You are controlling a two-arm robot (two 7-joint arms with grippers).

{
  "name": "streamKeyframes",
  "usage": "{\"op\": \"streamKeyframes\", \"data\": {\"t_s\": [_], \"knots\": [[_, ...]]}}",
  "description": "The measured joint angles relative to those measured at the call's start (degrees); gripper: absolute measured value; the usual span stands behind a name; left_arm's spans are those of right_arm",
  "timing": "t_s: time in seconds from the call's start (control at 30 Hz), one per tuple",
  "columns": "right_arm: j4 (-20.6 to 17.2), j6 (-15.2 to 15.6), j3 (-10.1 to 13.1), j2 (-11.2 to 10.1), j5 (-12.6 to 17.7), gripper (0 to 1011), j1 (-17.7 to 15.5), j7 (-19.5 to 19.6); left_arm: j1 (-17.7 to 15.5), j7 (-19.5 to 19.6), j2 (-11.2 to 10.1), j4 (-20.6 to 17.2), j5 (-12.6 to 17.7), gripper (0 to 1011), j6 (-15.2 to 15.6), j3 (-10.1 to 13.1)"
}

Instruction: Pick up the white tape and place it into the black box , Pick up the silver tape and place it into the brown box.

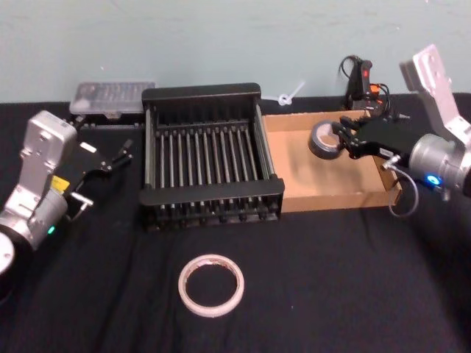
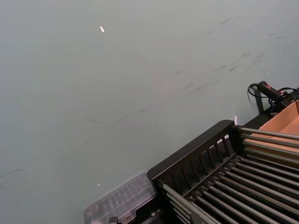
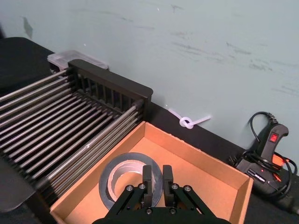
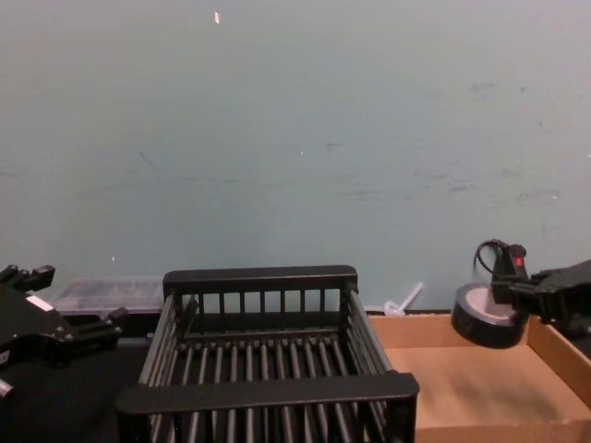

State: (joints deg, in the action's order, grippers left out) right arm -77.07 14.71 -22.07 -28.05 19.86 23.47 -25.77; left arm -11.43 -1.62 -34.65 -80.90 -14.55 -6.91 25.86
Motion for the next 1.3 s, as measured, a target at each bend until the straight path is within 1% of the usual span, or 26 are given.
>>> {"op": "streamKeyframes", "data": {"t_s": [0.03,0.13,0.2,0.33,0.43,0.53,0.7,1.07,1.17,1.2,1.3], "knots": [[1.8,0.11,-0.41,0.83,-0.29,139,1.2,0.02,0.0,0.0,0.0,0.0,0.0,1001,0.0,0.0],[4.22,0.2,-0.99,2.0,-0.78,139,2.71,0.1,0.0,0.0,0.0,0.0,0.0,1001,0.0,0.0],[7.58,0.19,-1.7,3.58,-1.48,139,4.66,0.28,0.0,0.0,0.0,0.0,0.0,1001,0.0,0.0],[10.26,0.07,-2.2,4.8,-2.24,139,6.03,0.34,0.0,0.0,0.0,0.0,0.0,1001,0.0,0.0],[12.99,-0.19,-2.56,6.0,-3.11,139,7.23,0.53,0.0,0.0,0.0,0.0,0.0,1001,0.0,0.0],[14.52,-0.4,-2.65,6.75,-3.75,139,7.85,0.79,0.0,0.0,0.0,0.0,0.0,1001,0.0,0.0],[15.41,-0.74,-2.64,7.41,-4.7,139,8.14,1.22,0.0,0.0,0.0,0.0,0.0,1001,0.0,0.0],[15.26,-0.74,-2.59,7.25,-4.53,140,8.09,1.14,0.0,0.0,0.0,-0.01,0.0,1001,0.0,0.0],[15.2,-0.74,-2.58,7.23,-4.48,202,8.07,1.11,0.0,0.0,0.0,0.0,0.0,1001,0.0,0.0],[15.17,-0.73,-2.58,7.21,-4.45,252,8.06,1.09,0.0,0.0,0.0,0.0,0.0,1001,0.0,0.0],[15.13,-0.72,-2.57,7.2,-4.41,307,8.05,1.08,0.0,0.0,0.0,0.0,0.0,1001,0.0,0.0]]}}
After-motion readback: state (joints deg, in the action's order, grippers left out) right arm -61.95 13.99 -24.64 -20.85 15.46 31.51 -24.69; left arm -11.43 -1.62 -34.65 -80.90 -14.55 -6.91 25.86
